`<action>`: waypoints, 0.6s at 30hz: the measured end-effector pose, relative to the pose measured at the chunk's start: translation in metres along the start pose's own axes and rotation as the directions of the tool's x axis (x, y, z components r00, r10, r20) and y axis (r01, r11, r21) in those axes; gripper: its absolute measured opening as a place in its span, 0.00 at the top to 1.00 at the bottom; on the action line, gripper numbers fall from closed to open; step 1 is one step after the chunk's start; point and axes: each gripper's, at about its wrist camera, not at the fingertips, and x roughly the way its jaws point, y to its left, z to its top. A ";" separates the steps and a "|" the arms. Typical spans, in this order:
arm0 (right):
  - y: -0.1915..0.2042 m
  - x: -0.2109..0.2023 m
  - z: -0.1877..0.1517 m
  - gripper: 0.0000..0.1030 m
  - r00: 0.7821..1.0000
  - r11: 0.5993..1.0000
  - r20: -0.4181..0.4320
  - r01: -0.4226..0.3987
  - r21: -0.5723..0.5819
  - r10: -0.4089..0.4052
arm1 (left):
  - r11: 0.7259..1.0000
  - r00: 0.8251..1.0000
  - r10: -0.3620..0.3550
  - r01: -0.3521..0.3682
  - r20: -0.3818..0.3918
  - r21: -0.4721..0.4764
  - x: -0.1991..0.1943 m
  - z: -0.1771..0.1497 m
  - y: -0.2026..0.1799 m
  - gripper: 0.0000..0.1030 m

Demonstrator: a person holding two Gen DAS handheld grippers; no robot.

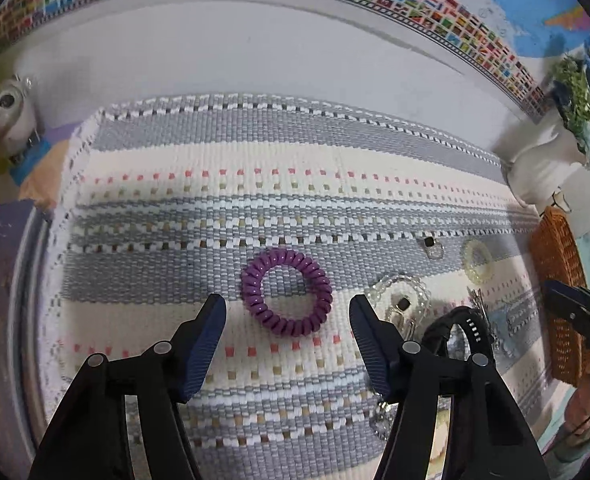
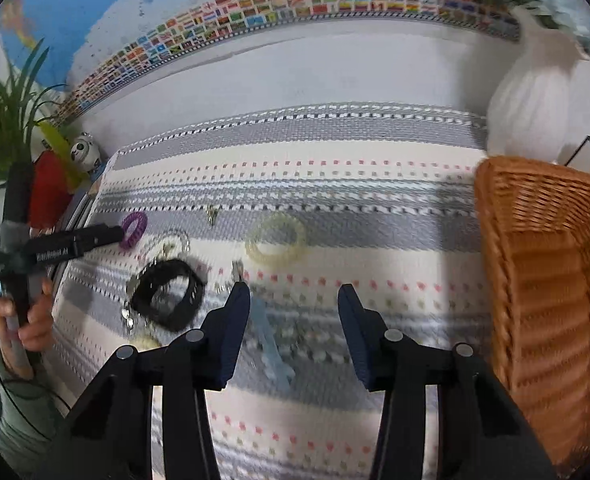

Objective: Organize jewelry
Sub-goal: 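Grasp the purple coil hair tie with the left tool while the right tool grasps the cream coil hair tie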

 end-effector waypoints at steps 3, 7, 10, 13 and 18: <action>0.004 0.017 0.013 0.51 1.000 1.000 -0.016 0.025 -0.002 -0.025 | 1.000 1.000 -0.007 0.007 0.001 -0.016 0.005 -0.001 0.004 0.37; 0.006 0.040 0.024 0.51 0.999 0.999 -0.038 0.032 0.010 -0.032 | 1.000 1.000 0.001 -0.001 -0.001 -0.020 0.009 -0.004 0.008 0.37; 0.005 0.055 0.031 0.51 0.997 0.998 -0.052 0.057 0.010 -0.056 | 1.000 1.000 -0.011 0.011 0.010 -0.025 0.008 -0.005 0.011 0.40; 0.010 0.064 0.035 0.51 0.995 0.995 -0.043 0.094 -0.010 -0.095 | 1.000 1.000 -0.005 0.006 0.012 -0.012 0.005 -0.010 0.014 0.67; 0.017 0.074 0.036 0.54 0.992 0.992 -0.043 0.119 -0.041 -0.121 | 1.000 1.000 -0.014 0.014 0.019 -0.010 0.005 -0.009 0.012 0.67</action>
